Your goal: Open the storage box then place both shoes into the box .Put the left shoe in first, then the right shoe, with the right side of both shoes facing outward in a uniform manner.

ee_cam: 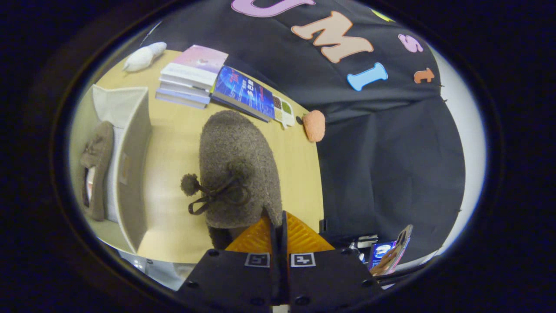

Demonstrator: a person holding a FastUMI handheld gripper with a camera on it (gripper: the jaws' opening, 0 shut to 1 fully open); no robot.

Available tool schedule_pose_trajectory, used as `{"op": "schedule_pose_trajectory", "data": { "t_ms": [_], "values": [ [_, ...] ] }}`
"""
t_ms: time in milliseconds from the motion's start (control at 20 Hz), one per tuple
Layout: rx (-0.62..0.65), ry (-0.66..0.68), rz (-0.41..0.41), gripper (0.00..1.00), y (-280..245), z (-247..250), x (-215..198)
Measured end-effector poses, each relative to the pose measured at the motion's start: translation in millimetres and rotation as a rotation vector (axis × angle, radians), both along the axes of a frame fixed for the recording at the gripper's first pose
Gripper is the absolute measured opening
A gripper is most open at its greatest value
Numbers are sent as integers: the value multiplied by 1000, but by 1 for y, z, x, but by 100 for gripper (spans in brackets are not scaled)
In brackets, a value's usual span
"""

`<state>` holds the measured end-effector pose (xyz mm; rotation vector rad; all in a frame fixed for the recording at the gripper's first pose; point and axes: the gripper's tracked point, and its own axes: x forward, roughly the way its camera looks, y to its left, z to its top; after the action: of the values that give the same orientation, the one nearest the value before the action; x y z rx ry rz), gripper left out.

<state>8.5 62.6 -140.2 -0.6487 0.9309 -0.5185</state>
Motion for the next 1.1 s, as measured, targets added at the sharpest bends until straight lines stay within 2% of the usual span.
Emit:
{"op": "schedule_pose_trajectory", "data": {
  "t_ms": [300, 500, 850, 1100],
  "values": [
    [69, -33, 87, 4, 86, 28, 9],
    [218, -16, 120, 4, 151, 9, 10],
    [423, 75, 43, 4, 198, -56, 14],
    [483, 111, -21, 4, 193, -97, 22]
  ]
}}
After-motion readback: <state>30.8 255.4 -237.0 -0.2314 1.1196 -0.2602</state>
